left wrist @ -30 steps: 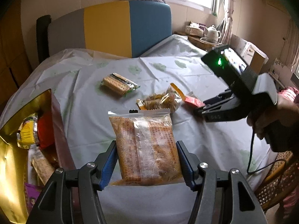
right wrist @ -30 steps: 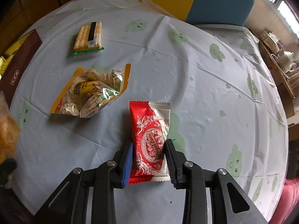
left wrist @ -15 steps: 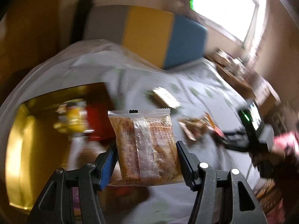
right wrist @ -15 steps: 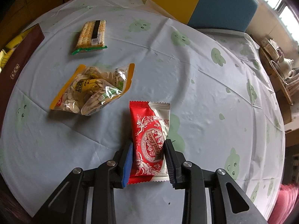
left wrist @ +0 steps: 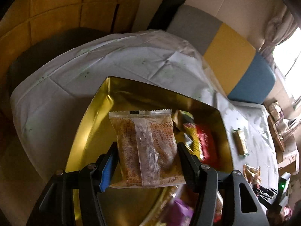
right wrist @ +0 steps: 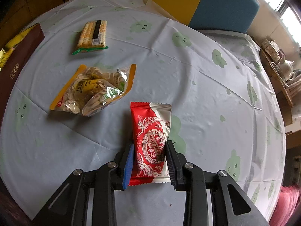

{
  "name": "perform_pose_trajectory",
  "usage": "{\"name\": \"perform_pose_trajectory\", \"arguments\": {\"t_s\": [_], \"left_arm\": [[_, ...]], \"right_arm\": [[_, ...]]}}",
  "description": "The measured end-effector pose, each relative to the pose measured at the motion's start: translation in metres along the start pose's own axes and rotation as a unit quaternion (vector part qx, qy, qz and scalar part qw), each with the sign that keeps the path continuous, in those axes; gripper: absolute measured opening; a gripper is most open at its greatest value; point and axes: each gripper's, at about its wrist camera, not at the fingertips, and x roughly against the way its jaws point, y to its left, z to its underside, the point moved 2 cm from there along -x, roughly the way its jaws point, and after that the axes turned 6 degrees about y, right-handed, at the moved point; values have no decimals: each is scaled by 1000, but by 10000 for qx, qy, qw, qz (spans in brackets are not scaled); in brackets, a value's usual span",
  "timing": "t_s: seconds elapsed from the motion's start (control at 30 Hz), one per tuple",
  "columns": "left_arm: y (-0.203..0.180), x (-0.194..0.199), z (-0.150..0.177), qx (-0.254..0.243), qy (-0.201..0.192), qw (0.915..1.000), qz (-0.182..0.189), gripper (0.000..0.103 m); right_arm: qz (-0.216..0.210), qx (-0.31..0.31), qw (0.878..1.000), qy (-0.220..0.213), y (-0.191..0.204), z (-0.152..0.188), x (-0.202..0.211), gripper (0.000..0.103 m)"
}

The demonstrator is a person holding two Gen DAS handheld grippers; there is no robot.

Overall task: Organize snacks
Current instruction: 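Carry the clear cracker bag into the gold tray and open the left gripper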

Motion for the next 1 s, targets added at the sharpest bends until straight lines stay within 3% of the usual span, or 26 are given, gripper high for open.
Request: {"name": "perform_pose_trajectory", "arguments": {"t_s": [0.3, 0.53, 0.9, 1.0], "left_arm": [[-9, -46, -41, 27, 265, 9996, -92, 62], [-15, -80, -52, -44, 439, 9987, -255, 62], [-4, -46, -29, 117, 87, 9979, -629, 62], [2, -43, -16, 214, 188, 9971, -702, 62]], "right_arm": [[36, -17, 10000, -4, -1, 0, 0, 33], [107, -16, 9999, 0, 1, 0, 0, 33], [129, 35, 9999, 0, 1, 0, 0, 34], [173, 60, 9998, -8, 3, 1, 1, 34]]}}
